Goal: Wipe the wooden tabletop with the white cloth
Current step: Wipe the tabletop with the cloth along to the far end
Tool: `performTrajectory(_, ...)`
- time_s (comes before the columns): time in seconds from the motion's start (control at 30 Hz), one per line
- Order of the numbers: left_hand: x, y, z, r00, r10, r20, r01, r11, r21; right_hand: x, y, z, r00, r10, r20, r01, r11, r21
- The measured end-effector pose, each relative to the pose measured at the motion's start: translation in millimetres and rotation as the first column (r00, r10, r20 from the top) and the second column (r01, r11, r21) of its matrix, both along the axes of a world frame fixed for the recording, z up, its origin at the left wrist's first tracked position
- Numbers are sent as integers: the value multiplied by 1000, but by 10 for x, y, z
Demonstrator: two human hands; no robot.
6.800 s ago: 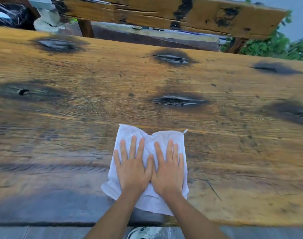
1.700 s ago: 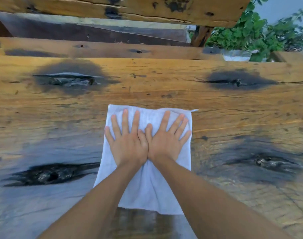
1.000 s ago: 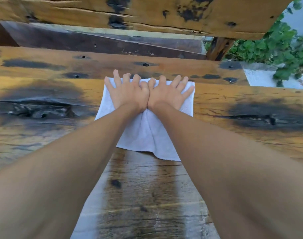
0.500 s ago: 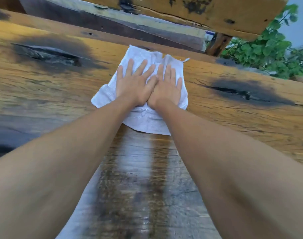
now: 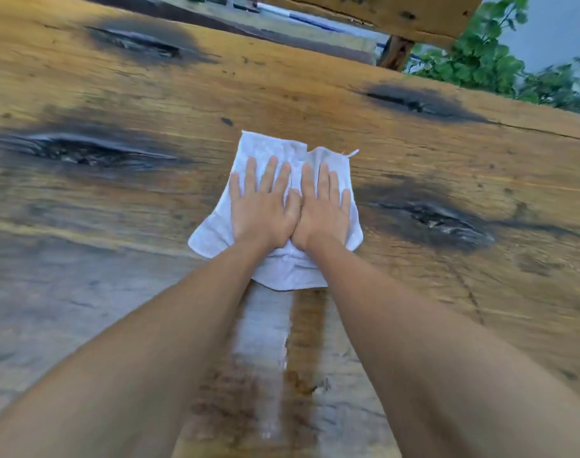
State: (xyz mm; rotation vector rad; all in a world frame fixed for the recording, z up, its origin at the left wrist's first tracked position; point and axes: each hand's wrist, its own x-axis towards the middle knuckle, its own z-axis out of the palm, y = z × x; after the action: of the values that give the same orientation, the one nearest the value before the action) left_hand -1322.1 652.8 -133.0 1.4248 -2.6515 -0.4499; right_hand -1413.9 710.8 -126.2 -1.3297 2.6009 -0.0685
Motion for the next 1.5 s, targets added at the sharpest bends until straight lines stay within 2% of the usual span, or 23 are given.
performTrajectory(0.2,630,1184,82,999,34,-6,-33,998,50,642,1197,46,994,-108,19,108,994,23)
performTrajectory(0.33,1048,1932,163,995,95,-20,-94,993,69,1140,1968,96,947,-317,60,317,948,-5)
performTrajectory(0.43,1269,2419,195,991,131,-35,-127,988,91,1438,2435,130,922,-381,68,381,924,5)
performTrajectory(0.63,1436,2809,255,981,192,-14,-188,973,134,1649,2701,257,893,-439,96,446,893,-56)
performTrajectory(0.83,1292,2675,263,973,229,-12,-225,964,138,1468,2512,193,898,-439,31,439,894,-92)
performTrajectory(0.97,1067,2370,215,977,215,11,-215,971,105,1206,2196,103,907,-421,4,421,907,-29)
performTrajectory(1.5,-649,268,48,969,247,-20,-245,967,69,-506,83,-52,918,-396,8,396,918,-4)
